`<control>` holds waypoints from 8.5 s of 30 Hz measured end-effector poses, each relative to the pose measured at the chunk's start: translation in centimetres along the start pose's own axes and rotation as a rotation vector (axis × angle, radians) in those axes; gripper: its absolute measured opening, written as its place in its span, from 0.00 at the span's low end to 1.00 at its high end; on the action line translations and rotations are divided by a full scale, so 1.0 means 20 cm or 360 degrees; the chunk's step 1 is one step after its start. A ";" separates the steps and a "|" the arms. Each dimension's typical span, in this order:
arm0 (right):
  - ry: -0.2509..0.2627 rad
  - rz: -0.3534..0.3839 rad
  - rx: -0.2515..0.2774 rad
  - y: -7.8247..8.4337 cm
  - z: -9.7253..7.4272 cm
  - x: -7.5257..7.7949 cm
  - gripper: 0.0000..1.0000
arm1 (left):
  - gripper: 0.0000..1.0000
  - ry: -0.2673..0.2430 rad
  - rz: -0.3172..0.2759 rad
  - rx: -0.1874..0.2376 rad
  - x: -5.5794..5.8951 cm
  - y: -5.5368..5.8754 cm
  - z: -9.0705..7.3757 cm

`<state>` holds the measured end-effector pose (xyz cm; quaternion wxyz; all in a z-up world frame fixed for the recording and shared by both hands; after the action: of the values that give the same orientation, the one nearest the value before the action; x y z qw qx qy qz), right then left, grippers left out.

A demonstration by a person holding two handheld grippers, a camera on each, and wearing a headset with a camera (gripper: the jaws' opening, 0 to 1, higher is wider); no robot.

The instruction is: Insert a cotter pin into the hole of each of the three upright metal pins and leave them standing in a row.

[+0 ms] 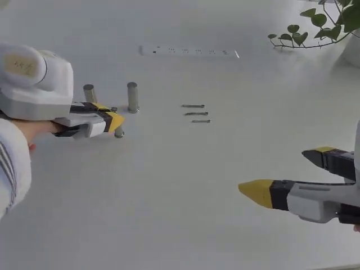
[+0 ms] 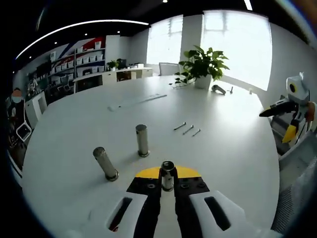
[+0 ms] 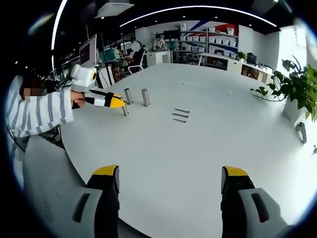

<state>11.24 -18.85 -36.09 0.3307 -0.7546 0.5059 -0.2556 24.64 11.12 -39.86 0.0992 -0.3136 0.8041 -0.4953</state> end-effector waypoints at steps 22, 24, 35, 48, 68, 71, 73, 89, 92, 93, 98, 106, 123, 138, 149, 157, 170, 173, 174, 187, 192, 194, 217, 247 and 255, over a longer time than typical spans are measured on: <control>-0.0069 -0.0058 0.0052 -0.01 -0.05 -0.05 0.83 | 0.05 0.0178 0.0158 0.0006 0.29 -0.01 -0.01; -0.0066 -0.0051 0.0050 0.00 -0.06 -0.04 0.82 | 0.05 0.0186 0.0158 0.0012 0.30 -0.01 0.00; -0.0060 -0.0010 0.0069 0.02 -0.07 -0.02 0.82 | 0.05 0.0266 0.0273 -0.0028 0.39 0.03 0.08; -0.0073 0.0005 0.0064 0.04 -0.06 -0.01 0.82 | 0.05 0.0310 0.0232 -0.0025 0.42 0.06 0.11; -0.0088 0.0005 0.0052 0.04 -0.06 -0.02 0.82 | 0.05 0.0313 0.0234 -0.0025 0.43 0.08 0.13; -0.0093 -0.0002 0.0048 0.04 -0.06 -0.03 0.82 | 0.05 0.0309 0.0215 -0.0017 0.43 0.08 0.13; -0.0096 -0.0002 0.0049 0.04 -0.06 -0.03 0.82 | 0.06 0.0309 0.0224 -0.0017 0.44 0.08 0.13; -0.0113 -0.0022 0.0040 0.03 -0.05 -0.02 0.82 | 0.54 0.0348 0.0251 0.0049 0.46 0.04 0.02; -0.0117 -0.0028 0.0037 0.03 -0.05 -0.02 0.81 | 0.62 0.0379 0.0235 0.0079 0.46 0.03 -0.04; -0.0121 -0.0030 0.0033 0.03 -0.04 -0.02 0.81 | 0.65 0.0380 0.0209 0.0098 0.46 0.02 -0.07; -0.0140 -0.0035 0.0026 0.02 -0.04 -0.02 0.81 | 0.89 0.0421 0.0152 0.0129 0.48 0.02 -0.15; -0.0164 -0.0052 0.0015 0.01 -0.02 -0.03 0.80 | 0.99 0.0472 0.0082 0.0105 0.53 0.05 -0.24; -0.0206 -0.0531 0.0079 -0.31 0.06 0.08 0.72 | 0.99 0.0446 0.0040 0.0099 0.57 0.10 -0.34; -0.0397 -0.1054 0.0073 -0.54 0.23 0.04 0.50 | 0.99 0.0394 -0.0030 0.0138 0.60 0.11 -0.36; -0.0537 -0.1229 -0.0046 -0.56 0.41 0.03 0.35 | 0.99 0.0350 -0.0061 0.0144 0.62 0.12 -0.39; -0.0614 -0.1324 -0.0171 -0.56 0.59 0.05 0.29 | 0.99 0.0303 -0.0087 0.0152 0.65 0.11 -0.40; -0.0686 -0.1306 -0.0379 -0.49 0.85 0.09 0.15 | 0.99 0.0242 -0.0137 0.0141 0.65 0.15 -0.42; -0.0685 -0.1359 -0.0434 -0.47 0.87 0.09 0.14 | 0.99 0.0233 -0.0140 0.0141 0.65 0.15 -0.43; -0.0683 -0.1384 -0.0443 -0.46 0.89 0.09 0.13 | 0.99 0.0229 -0.0140 0.0140 0.65 0.16 -0.43; -0.0687 -0.1467 -0.0506 -0.48 0.98 0.06 0.09 | 0.99 0.0202 -0.0147 0.0102 0.62 0.21 -0.45; -0.0683 -0.1487 -0.0542 -0.47 1.02 0.05 0.08 | 0.99 0.0193 -0.0155 0.0100 0.61 0.22 -0.45; -0.0689 -0.1477 -0.0564 -0.46 1.03 0.05 0.06 | 0.99 0.0191 -0.0159 0.0103 0.60 0.23 -0.45; -0.0601 -0.1674 -0.0687 -0.46 1.02 -0.03 0.00 | 0.95 0.0141 -0.0111 0.0094 0.57 0.24 -0.46; -0.0519 -0.1744 -0.0153 -0.53 0.73 0.03 0.00 | 0.82 0.0185 -0.0105 0.0202 0.64 0.05 -0.40; -0.0483 -0.1737 0.0010 -0.48 0.58 0.00 0.00 | 0.76 0.0231 -0.0148 0.0270 0.66 -0.01 -0.35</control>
<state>25.37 -13.54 -36.46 0.2220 -0.9340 -0.0116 -0.2796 11.13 8.24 -34.26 0.0438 -0.3044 0.7489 -0.5870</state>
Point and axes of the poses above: the centre of the closed fingertips' face, and the gripper's own axes: z roughly forward along the fingers, x roughly to its right, y roughly out of its underside, the point moved 8 cm from there along -z, roughly backward along the fingers, and after that the axes turned 8 degrees about y, right-handed, at the moved point
